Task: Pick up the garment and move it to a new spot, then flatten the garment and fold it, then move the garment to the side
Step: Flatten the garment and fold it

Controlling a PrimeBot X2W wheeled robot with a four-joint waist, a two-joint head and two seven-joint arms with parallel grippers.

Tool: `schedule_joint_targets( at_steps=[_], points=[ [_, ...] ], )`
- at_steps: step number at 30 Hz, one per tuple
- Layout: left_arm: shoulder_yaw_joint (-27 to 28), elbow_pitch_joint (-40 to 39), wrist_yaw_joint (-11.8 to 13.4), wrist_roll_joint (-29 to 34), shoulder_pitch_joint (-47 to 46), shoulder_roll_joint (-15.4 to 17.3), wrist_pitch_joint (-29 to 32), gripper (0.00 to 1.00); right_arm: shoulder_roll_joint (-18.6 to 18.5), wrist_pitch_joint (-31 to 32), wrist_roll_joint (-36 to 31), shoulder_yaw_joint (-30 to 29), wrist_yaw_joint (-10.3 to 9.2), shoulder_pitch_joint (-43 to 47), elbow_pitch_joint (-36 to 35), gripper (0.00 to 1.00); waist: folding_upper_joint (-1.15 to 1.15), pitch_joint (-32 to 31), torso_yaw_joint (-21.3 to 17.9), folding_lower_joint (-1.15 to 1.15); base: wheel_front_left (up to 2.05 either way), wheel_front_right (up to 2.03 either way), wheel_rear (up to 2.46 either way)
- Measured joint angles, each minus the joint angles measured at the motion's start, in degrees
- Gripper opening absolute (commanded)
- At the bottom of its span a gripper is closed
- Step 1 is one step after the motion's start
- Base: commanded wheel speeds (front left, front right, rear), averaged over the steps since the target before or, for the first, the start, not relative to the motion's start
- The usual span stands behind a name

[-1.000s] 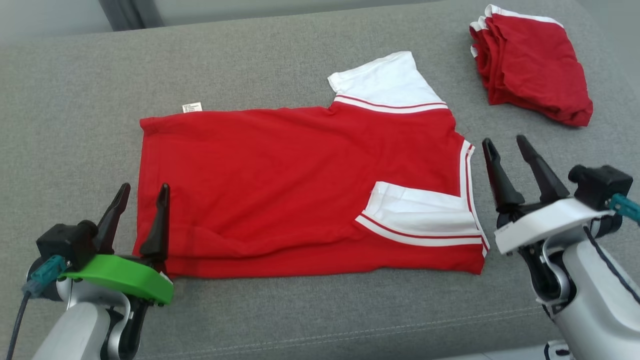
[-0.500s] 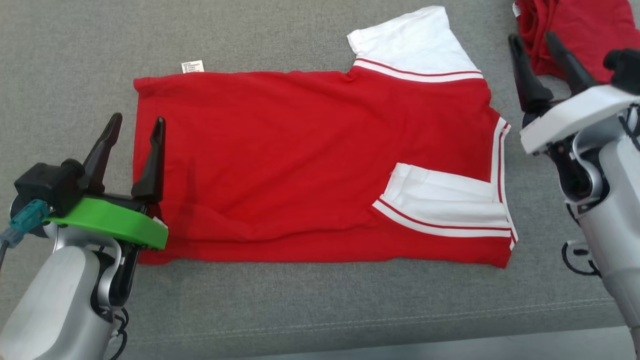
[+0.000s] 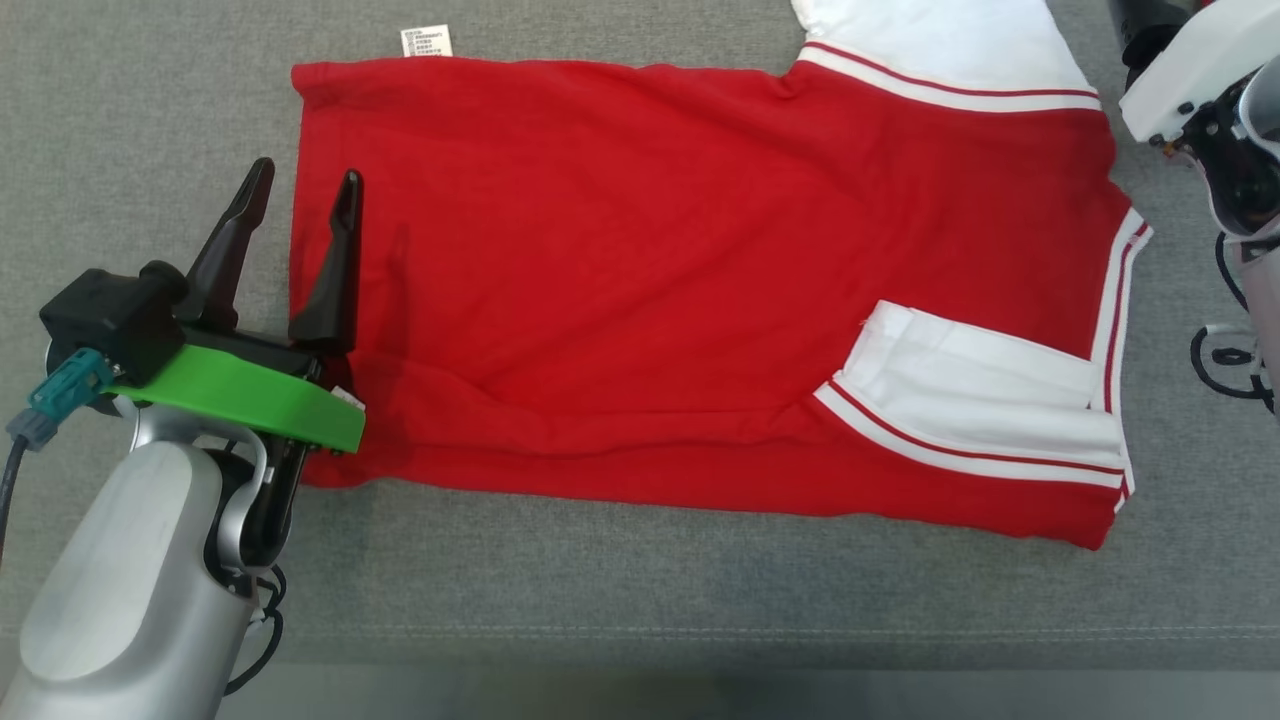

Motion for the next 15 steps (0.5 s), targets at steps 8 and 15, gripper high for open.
schedule_joint_targets(
  at_steps=[8, 15],
  points=[
    [0.13, 1.03, -0.54, 0.00, -0.83, -0.90, -0.05, 1.00, 0.14, 5.61, 0.92, 0.13, -0.45, -6.37, 5.34, 1.00, 0.00, 2.95, 3.21, 0.00, 0.00, 0.00, 0.00],
    [0.59, 1.85, -0.99, 0.00, -1.20, -1.09, -0.07, 1.00, 0.15, 8.88, 0.70, 0.82, -1.15, -9.62, 9.61, 1.00, 0.00, 4.81, 5.09, 0.00, 0.00, 0.00, 0.00]
  ],
)
